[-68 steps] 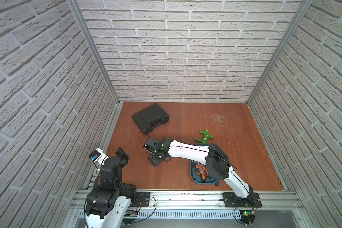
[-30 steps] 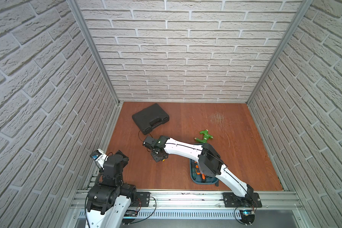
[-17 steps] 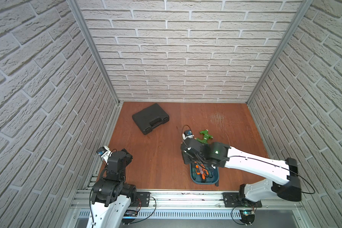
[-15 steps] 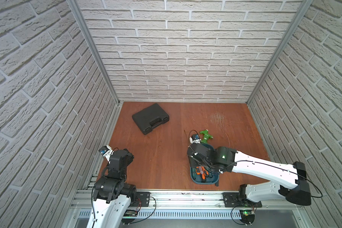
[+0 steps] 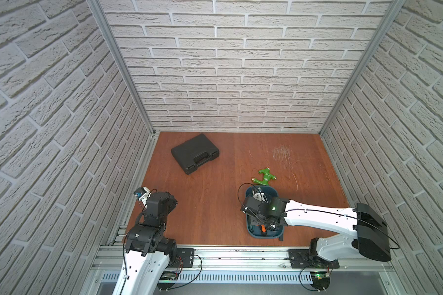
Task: Put the screwdriver on the desktop into the storage box
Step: Place the screwdriver in the storage box, then reset both arms
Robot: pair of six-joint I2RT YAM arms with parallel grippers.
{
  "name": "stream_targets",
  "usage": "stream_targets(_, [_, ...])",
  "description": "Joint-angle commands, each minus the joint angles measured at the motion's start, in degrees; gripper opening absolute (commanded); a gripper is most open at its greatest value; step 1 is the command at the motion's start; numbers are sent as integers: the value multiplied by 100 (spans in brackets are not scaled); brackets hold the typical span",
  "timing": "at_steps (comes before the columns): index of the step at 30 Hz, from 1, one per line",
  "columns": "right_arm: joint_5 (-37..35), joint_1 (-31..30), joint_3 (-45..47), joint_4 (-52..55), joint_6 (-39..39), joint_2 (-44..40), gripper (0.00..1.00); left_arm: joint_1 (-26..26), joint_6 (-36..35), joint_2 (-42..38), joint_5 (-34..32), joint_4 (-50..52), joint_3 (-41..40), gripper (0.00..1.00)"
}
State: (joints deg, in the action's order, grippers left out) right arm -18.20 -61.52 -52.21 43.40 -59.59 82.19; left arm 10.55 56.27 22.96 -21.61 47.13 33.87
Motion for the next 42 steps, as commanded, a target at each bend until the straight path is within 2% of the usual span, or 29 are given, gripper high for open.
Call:
stream_targets(1, [89, 48, 113, -327, -22, 122, 15, -35, 83, -163, -91, -38, -72, 73])
stream_targets(4, [178, 52, 163, -336, 6, 249, 22, -42, 87, -192, -103, -52, -111, 73])
stream_targets(11, [149, 43, 17, -146, 192, 82, 53, -35, 362, -177, -385, 189, -56, 73])
stream_targets(16, [-80, 36, -309, 481, 305, -325, 58, -37, 366, -128, -510, 143, -69, 73])
stream_targets(21, [-1231, 248, -695, 1216, 665, -1593, 65, -35, -93, 12, -511, -326, -97, 74])
stream_targets(23, [-1490, 672, -626, 1096, 1096, -2128, 67, -43, -516, 107, -539, -799, -170, 76])
stream_targets(25, [-1535, 1503, -408, 743, 1672, -2688, 69, -43, -1082, 305, -632, -1503, -316, 79])
stream_targets(27, [-1402, 2452, -61, 132, 2351, -3085, 70, -54, -1673, 682, -777, -2188, -481, 88])
stream_targets(30, [-1122, 3825, 255, -612, 3055, -3135, 72, -162, -2174, 1382, -1044, -2568, -269, 98])
stream_targets(33, [-1202, 4937, 486, -1358, 3513, -2608, 72, -192, -2829, 2020, -1085, -3402, -266, 98])
stream_targets(35, [-1309, 5315, 814, -2182, 3924, -2234, 72, -202, -3474, 2347, -912, -4160, -406, 98])
stream_targets(37, [-1103, 5555, 1174, -3117, 4429, -1907, 72, -231, -4050, 2669, -854, -4747, -496, 98])
stream_targets(42, [-1177, 5712, 1861, -4971, 5085, -1343, 73, -766, -4745, 3421, -564, -5335, -388, 98])
